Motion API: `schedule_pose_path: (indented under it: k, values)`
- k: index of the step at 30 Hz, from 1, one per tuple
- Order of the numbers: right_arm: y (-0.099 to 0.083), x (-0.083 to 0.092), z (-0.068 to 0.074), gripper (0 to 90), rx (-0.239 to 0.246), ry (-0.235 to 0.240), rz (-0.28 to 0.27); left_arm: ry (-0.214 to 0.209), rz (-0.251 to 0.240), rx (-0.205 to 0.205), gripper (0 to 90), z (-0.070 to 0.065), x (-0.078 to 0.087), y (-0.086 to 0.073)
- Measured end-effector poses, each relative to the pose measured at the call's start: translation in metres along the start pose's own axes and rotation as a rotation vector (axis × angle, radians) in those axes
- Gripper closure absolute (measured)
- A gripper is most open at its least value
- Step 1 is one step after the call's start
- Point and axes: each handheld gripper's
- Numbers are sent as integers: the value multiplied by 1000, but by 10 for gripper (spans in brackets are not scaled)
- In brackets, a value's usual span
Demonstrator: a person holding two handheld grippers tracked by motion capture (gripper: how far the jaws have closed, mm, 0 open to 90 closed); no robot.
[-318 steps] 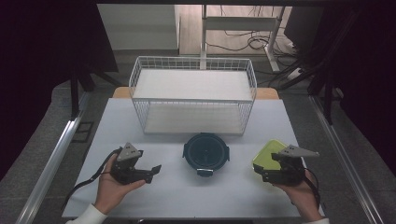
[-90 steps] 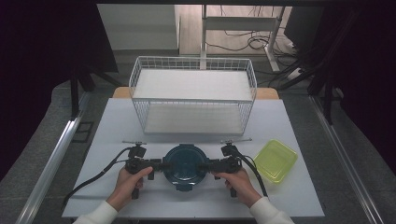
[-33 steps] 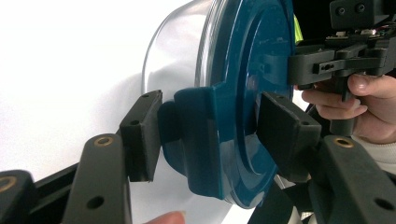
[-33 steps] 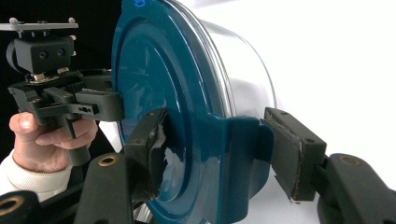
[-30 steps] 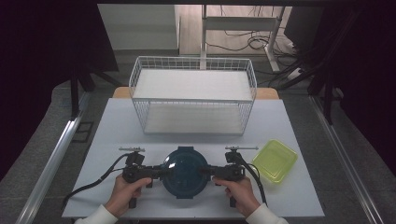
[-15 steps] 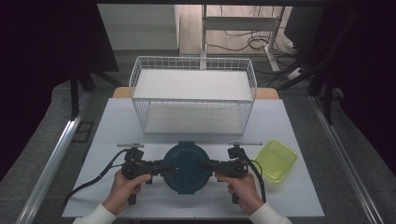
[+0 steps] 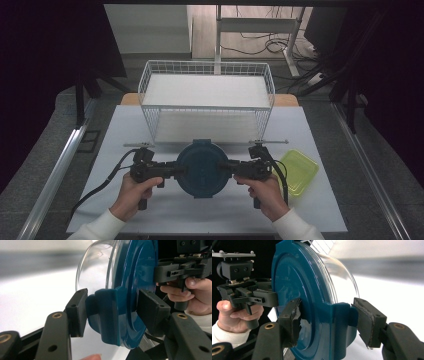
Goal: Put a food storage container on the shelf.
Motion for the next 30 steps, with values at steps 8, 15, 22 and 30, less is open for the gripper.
schedule_pose_path:
  k: [8, 15, 22, 30]
  values:
    - [28, 20, 12, 411, 25, -4, -39, -2, -18, -53, 433, -18, 6, 36]
    - [60, 39, 25, 411, 54, -4, -81, -1, -42, -103, 433, -35, 14, 73]
    - [93, 58, 38, 410, 93, -16, -117, -9, -64, -144, 433, -50, 19, 107]
    - [123, 66, 45, 410, 109, -13, -142, -4, -76, -178, 433, -54, 24, 139]
Point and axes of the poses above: each handheld gripper's, and its own axes: x roughly backward along the jaws, y roughly out of its top, z roughly to its left, and after that the axes turned 3 degrees about -y, right-handed
